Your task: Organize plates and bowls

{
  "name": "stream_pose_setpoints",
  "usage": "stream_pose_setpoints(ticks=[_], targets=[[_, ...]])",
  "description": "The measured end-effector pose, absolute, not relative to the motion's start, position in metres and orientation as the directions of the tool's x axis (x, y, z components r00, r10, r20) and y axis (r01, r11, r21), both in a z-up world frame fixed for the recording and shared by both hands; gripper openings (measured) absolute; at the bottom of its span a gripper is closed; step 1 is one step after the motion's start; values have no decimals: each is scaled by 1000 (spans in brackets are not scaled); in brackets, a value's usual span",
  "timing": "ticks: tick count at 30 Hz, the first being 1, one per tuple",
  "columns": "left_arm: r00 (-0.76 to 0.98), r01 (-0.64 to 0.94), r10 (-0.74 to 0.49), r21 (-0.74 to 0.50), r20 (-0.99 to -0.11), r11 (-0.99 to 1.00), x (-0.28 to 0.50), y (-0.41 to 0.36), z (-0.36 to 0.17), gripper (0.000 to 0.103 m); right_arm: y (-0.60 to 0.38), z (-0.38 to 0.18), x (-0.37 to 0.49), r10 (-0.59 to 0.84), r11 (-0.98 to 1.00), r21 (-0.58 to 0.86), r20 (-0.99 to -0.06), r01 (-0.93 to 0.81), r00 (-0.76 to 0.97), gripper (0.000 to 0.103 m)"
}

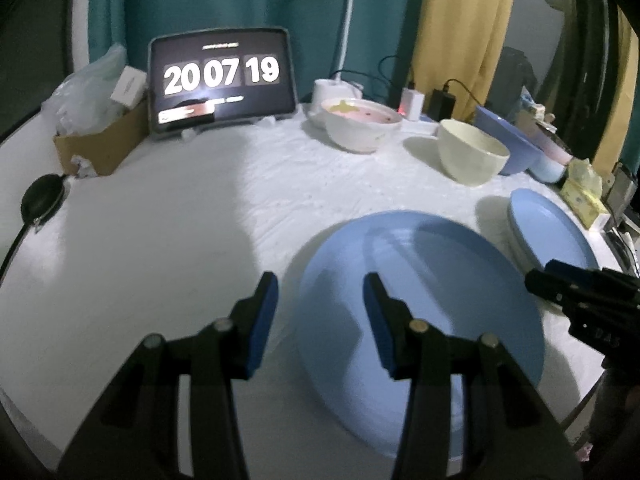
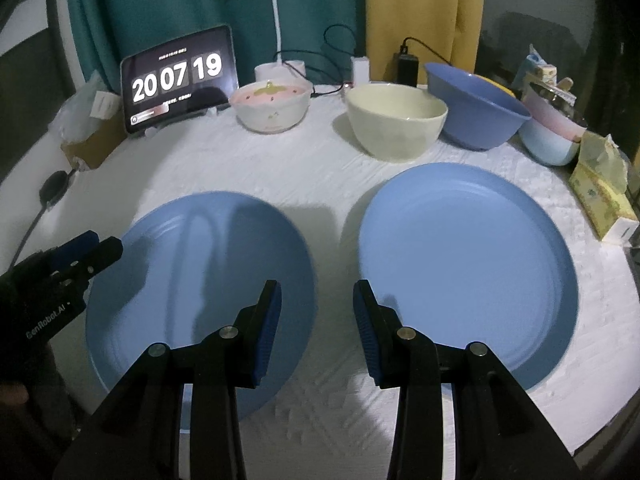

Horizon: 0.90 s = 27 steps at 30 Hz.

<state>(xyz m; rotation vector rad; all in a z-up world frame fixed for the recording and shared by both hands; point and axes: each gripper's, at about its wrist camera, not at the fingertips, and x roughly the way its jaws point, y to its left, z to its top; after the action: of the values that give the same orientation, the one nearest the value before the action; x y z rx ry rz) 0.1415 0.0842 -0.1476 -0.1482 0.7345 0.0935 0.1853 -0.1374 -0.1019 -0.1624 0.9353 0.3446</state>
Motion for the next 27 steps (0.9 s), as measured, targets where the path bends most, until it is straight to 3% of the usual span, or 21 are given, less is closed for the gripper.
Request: stream_pose_setpoints(ticks=[22, 27], targets=[[685, -147, 25, -104, -728, 984, 144, 93, -177, 45, -122, -130, 190, 233, 921, 35, -848, -388, 476, 39], [690, -103, -4, -104, -724, 989, 145, 87, -178, 31, -120, -133, 190, 242, 917, 41, -849, -397, 470, 34]])
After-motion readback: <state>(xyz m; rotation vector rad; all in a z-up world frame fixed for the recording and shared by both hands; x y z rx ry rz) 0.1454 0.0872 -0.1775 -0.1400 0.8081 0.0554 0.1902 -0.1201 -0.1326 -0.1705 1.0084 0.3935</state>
